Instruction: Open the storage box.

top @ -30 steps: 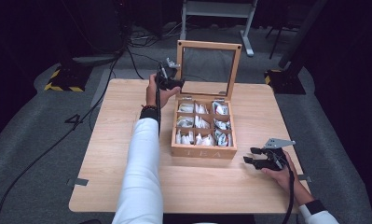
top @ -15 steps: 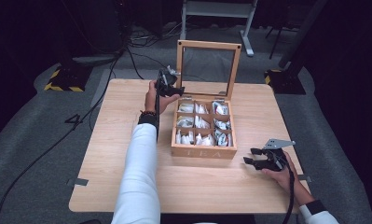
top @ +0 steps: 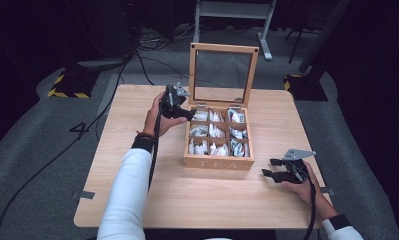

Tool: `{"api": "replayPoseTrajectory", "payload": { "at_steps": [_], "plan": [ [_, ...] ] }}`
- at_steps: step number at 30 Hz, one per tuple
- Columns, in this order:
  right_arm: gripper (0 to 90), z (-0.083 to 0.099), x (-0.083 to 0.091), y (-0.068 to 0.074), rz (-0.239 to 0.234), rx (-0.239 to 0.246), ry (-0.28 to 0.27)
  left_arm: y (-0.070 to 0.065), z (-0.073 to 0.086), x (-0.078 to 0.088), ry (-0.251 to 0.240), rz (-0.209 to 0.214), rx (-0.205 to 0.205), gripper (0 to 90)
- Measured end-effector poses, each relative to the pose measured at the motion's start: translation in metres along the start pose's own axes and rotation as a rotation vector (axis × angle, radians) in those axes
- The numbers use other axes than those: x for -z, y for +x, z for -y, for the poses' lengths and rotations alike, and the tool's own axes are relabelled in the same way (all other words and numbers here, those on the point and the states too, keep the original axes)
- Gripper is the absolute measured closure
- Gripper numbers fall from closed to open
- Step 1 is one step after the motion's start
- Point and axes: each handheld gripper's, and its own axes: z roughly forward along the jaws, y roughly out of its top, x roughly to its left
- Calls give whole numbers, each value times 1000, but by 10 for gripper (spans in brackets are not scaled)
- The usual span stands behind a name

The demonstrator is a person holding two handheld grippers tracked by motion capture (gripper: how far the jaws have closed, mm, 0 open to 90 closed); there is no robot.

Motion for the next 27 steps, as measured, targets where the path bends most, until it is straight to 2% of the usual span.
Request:
{"api": "replayPoseTrajectory", "payload": {
  "at_steps": [3,9,12,14,17,19,24,27],
  "plan": [
    [357,0,0,0,-5,9,2,-7,13,13,17,-12,-40,191],
    [340,1,-1,0,-5,4,-4,-11,37,36,11,2,-48,176],
    [330,1,-1,-1,1,-7,-7,-15,49,46,19,-17,-69,174],
    [319,1,-1,-2,9,-13,-8,-17,57,53,13,-9,-68,174],
    [301,1,-1,-2,15,-14,-5,-21,70,60,30,-4,-79,174],
    [281,1,-2,-2,17,-24,-7,-25,77,63,38,-24,-100,172],
    [282,-1,-1,-2,28,-39,8,-36,95,75,29,-40,-128,171],
    [312,-2,3,-4,24,-52,-12,-42,108,78,44,-24,-129,171]
  ]
}}
